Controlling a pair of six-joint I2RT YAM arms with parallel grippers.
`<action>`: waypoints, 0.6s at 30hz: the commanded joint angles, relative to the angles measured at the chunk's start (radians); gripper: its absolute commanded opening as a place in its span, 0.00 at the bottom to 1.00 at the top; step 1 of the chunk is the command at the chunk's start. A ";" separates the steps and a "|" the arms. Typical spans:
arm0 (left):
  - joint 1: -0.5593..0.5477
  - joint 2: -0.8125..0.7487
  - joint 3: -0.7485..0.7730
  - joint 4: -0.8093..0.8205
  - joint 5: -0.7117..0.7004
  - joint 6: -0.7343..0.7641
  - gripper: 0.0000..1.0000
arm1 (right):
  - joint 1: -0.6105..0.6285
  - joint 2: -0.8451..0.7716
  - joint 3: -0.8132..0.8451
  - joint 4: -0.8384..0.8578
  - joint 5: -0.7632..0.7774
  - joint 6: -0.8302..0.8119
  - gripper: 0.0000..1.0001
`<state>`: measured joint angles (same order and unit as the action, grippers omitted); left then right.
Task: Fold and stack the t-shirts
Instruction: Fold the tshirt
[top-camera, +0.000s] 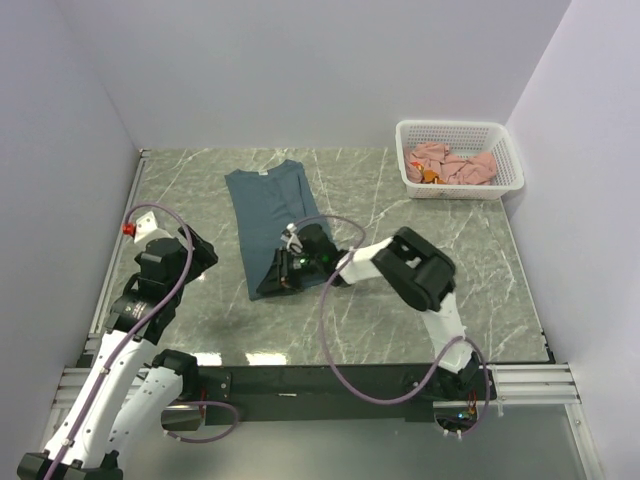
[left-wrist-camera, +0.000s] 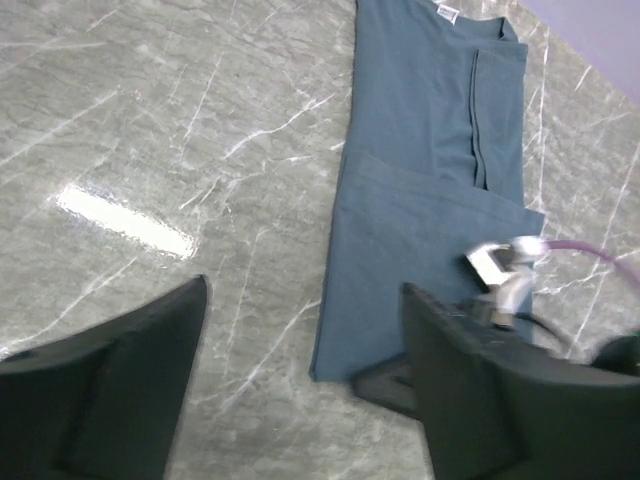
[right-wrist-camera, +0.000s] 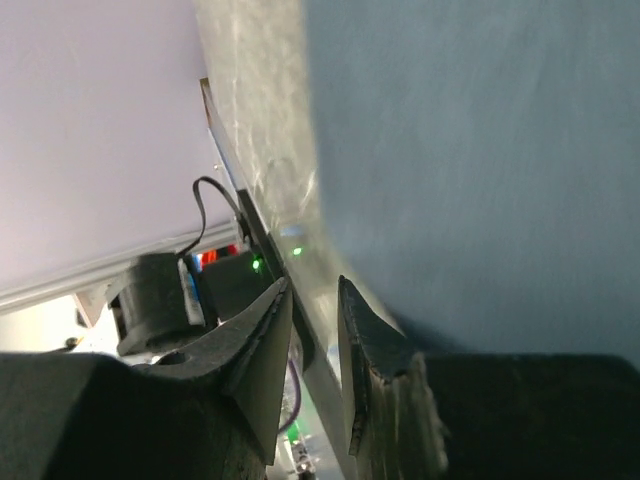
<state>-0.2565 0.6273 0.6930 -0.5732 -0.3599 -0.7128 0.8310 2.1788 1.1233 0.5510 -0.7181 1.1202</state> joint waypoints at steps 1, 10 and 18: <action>0.005 0.006 0.002 0.033 0.015 0.026 0.87 | -0.064 -0.207 -0.046 -0.141 0.045 -0.173 0.32; 0.005 0.080 -0.021 -0.016 0.134 -0.066 0.91 | -0.231 -0.559 -0.140 -0.714 0.380 -0.543 0.44; -0.003 0.270 -0.093 0.022 0.275 -0.139 0.91 | -0.251 -0.576 -0.096 -0.915 0.578 -0.660 0.51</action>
<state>-0.2565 0.8406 0.6113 -0.5804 -0.1616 -0.8135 0.5762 1.5982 0.9955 -0.2356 -0.2337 0.5453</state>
